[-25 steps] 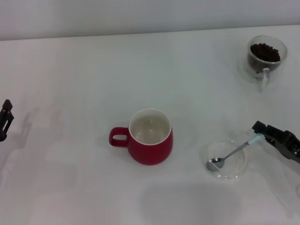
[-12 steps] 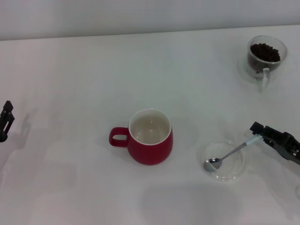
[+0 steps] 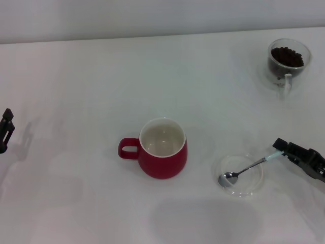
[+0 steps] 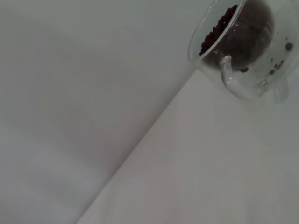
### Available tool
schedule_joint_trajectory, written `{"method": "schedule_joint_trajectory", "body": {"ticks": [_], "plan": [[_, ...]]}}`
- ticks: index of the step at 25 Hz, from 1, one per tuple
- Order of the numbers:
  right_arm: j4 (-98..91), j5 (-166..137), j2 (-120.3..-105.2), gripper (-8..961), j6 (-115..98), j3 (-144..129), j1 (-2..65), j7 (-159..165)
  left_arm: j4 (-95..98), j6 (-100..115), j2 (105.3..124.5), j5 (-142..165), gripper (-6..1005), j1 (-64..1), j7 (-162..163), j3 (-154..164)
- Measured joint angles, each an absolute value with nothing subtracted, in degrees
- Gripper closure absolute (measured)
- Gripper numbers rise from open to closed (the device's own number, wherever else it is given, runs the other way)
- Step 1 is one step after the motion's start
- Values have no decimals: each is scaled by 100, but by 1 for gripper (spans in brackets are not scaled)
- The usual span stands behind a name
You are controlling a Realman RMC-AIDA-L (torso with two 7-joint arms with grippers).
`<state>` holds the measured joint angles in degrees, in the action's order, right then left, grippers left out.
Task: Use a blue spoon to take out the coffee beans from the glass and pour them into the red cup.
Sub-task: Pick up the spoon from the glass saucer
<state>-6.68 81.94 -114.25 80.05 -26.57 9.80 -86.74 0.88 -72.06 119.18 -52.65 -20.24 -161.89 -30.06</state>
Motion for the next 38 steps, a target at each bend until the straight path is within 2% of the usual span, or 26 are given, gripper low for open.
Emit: {"method": "schedule_joint_trajectory", "body": {"ticks": [18, 38], "plan": [[-668, 8200, -11391, 664, 8025, -2666, 902, -8646, 61, -7207, 11918, -5265, 408, -2049, -16189, -3001], [-645, 8191, -11435, 703, 8065, -2743, 887, -8622, 61, -7207, 11927, -5255, 409, -2048, -16189, -2997]]}}
